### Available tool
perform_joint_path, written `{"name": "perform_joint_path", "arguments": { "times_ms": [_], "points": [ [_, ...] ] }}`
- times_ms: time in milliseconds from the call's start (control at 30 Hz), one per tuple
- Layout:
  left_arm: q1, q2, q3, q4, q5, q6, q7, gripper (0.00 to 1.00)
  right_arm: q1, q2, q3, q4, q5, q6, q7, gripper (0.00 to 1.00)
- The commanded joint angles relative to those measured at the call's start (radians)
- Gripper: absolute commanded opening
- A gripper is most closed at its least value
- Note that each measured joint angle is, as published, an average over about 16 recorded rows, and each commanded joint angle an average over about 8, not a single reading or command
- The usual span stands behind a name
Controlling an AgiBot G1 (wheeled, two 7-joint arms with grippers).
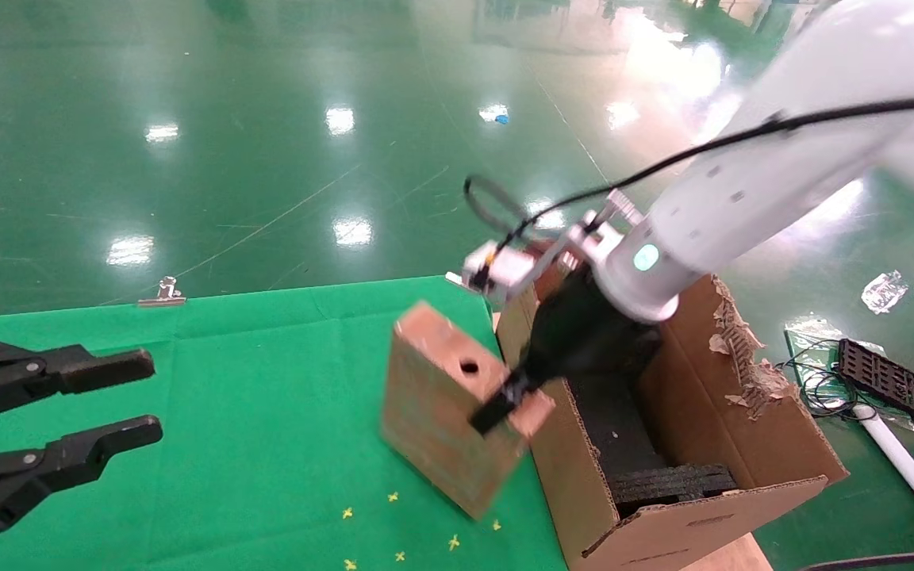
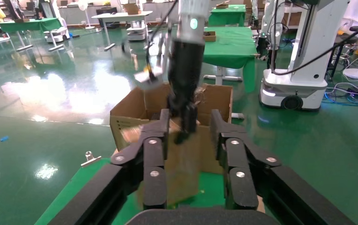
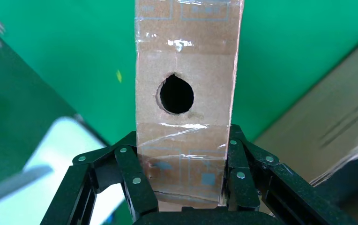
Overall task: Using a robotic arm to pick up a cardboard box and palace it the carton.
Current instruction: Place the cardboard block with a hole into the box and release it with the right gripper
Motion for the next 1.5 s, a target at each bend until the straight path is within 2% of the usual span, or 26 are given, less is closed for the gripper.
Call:
{"name": "perform_joint_path", "arguments": {
  "times_ms": [33, 233, 500, 533, 767, 800, 1033, 1500],
  "points": [
    [0.000, 0.000, 0.000, 0.000, 0.000, 0.000, 0.000, 0.00, 0.006, 0.039, 0.027, 0.018, 0.031, 0.023, -0.033, 0.00],
    [0.000, 0.000, 0.000, 0.000, 0.000, 0.000, 0.000, 0.00, 0.118, 0.118, 0.108, -0.093, 0.065, 0.036, -0.147, 0.00],
    [0.000, 0.000, 0.001, 0.000, -0.001, 0.000, 0.000, 0.00, 0.233, 0.200, 0.127, -0.301, -0.001, 0.012, -0.232, 0.00],
    [0.000, 0.000, 0.001, 0.000, -0.001, 0.000, 0.001, 0.05, 0.240, 0.209, 0.122, -0.324, -0.015, 0.006, -0.236, 0.00],
    [0.000, -0.001, 0.001, 0.000, -0.001, -0.001, 0.001, 0.92, 0.243, 0.260, 0.071, -0.438, -0.106, -0.041, -0.236, 0.00],
    [0.000, -0.001, 0.002, 0.000, -0.001, -0.001, 0.001, 1.00, 0.236, 0.265, 0.063, -0.448, -0.114, -0.047, -0.233, 0.00],
    [0.000, -0.001, 0.002, 0.000, -0.001, -0.001, 0.001, 1.00, 0.136, 0.274, 0.016, -0.509, -0.134, -0.072, -0.203, 0.00],
    [-0.001, -0.001, 0.003, 0.000, -0.002, -0.001, 0.001, 1.00, 0.000, 0.218, -0.028, -0.612, -0.160, -0.022, -0.186, 0.00]
  ]
}}
